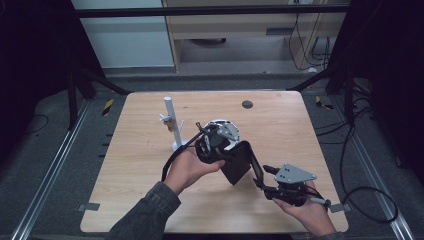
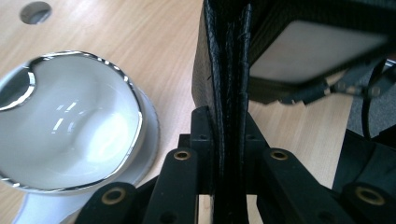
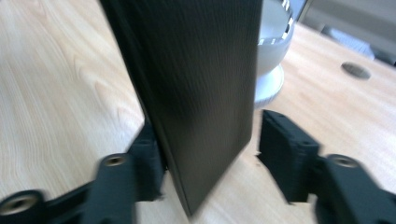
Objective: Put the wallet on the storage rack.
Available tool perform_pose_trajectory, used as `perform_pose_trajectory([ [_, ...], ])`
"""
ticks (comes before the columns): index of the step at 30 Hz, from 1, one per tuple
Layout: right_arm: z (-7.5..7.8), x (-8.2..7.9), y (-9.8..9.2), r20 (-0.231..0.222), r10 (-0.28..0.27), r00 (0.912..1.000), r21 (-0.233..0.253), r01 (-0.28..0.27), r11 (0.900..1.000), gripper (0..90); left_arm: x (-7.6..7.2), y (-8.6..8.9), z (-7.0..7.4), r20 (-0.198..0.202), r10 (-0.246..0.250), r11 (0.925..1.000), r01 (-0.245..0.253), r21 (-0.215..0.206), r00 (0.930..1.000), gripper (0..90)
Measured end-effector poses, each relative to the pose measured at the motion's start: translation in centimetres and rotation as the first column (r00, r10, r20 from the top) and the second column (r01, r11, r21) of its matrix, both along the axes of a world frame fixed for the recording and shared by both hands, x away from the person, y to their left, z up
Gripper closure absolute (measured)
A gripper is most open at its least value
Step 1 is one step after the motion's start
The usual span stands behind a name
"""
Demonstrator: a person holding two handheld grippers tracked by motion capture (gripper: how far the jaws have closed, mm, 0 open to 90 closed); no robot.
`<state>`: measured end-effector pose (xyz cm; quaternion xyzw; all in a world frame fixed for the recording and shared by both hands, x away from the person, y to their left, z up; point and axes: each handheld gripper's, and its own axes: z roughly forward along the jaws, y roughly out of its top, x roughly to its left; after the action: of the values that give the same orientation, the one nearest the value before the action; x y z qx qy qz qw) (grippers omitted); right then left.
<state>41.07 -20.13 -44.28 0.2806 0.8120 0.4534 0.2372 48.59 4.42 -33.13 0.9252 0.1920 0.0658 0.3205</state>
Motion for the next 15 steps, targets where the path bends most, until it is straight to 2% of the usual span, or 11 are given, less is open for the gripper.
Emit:
perform_pose_trajectory([
  [4, -0.8, 0.0, -0.1, -0.026, -0.004, 0.9997, -0.001, 0.004, 1.0, 27.3, 0.1, 0.5, 1.1, 0.011, 0.015, 0.9998, -0.015, -0.011, 0.9998, 80.7],
  [9, -2.0, 0.4, -0.5, -0.088, -0.004, 0.9961, -0.007, 0.003, 1.0, 18.9, 0.2, 1.4, 2.5, 0.019, 0.03, 0.9991, -0.029, -0.03, 0.9994, 80.6],
  [13, -3.0, 1.0, -1.2, -0.136, -0.055, 0.9892, -0.007, 0.054, 0.998, 15.0, 0.2, 2.2, 3.2, 0.024, 0.047, 0.9981, -0.046, -0.042, 0.9986, 80.6],
  [15, -3.5, 1.4, -1.4, -0.171, -0.09, 0.9811, -0.002, 0.091, 0.996, 11.5, 0.3, 2.6, 3.6, 0.017, 0.049, 0.9976, -0.048, -0.05, 0.9986, 80.6],
])
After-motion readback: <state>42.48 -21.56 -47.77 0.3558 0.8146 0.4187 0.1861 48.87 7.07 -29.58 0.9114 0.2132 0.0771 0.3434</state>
